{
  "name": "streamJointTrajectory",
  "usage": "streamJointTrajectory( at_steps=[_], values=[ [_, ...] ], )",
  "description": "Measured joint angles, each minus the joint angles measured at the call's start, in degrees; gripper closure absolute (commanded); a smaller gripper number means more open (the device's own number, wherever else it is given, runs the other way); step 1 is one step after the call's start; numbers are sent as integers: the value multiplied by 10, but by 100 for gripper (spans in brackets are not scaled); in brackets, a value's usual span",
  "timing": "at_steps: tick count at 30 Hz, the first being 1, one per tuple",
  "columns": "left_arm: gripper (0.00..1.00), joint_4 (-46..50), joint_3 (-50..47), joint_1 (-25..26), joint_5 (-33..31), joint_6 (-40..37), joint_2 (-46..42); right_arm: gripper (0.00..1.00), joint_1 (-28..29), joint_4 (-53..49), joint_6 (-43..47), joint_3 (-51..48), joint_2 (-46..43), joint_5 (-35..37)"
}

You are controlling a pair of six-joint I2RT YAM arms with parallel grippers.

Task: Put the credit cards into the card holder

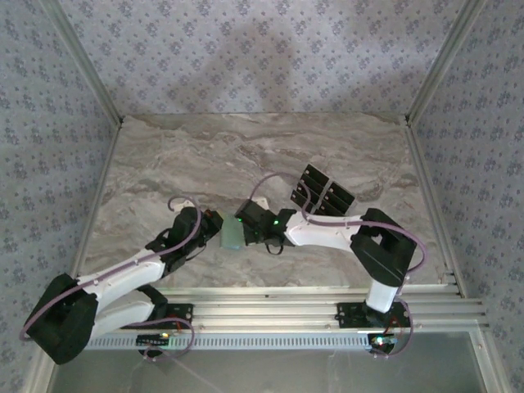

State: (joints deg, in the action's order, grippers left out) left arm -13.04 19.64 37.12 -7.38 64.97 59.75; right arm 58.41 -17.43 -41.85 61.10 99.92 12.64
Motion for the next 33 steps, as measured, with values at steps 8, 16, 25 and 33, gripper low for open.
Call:
streamJointTrajectory(
  at_steps=[8, 16, 25, 33],
  values=[
    [51, 17, -6, 0, -2, -18, -1, 100, -7, -4, 1, -12, -29, -3],
    [17, 96, 16, 0, -9, -65, -1, 100, -7, -17, 7, -3, -71, -22],
    [16, 130, 70, 0, 38, -130, 32, 100, -6, -19, 7, 0, -100, -44],
    [16, 129, 76, 12, 59, -143, 86, 100, -6, -18, 7, 0, -119, -46]
  ],
)
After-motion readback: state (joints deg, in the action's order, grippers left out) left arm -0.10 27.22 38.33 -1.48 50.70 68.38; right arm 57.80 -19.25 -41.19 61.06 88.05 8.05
